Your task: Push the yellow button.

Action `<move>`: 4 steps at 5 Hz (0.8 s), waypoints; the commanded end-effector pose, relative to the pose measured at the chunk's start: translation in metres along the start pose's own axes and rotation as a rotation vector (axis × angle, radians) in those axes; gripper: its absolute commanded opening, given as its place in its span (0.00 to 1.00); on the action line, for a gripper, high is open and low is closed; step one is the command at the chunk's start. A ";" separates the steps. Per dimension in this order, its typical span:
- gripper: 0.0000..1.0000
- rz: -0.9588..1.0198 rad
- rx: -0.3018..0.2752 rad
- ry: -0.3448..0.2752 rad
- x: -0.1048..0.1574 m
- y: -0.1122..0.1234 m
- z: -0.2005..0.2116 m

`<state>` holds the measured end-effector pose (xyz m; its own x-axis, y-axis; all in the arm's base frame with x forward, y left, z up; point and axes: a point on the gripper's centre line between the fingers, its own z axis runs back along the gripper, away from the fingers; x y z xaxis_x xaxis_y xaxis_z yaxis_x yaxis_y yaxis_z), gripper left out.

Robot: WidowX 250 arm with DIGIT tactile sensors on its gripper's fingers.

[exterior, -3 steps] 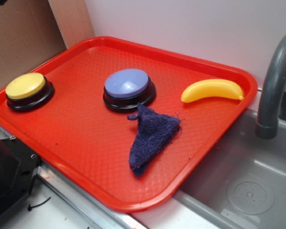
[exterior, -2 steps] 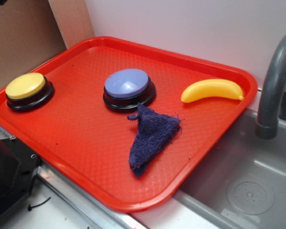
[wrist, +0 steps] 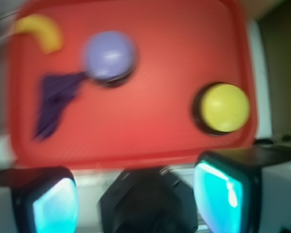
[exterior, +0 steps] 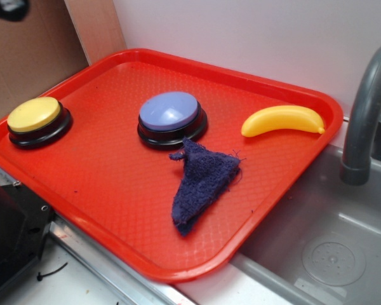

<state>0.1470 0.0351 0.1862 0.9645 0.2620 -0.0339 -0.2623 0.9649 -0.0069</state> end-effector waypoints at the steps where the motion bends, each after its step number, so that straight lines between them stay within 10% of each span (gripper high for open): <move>1: 1.00 0.282 0.121 -0.059 0.037 0.084 -0.045; 4: 1.00 0.328 0.137 -0.087 0.033 0.120 -0.099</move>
<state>0.1509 0.1484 0.0760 0.8327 0.5521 0.0428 -0.5528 0.8245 0.1205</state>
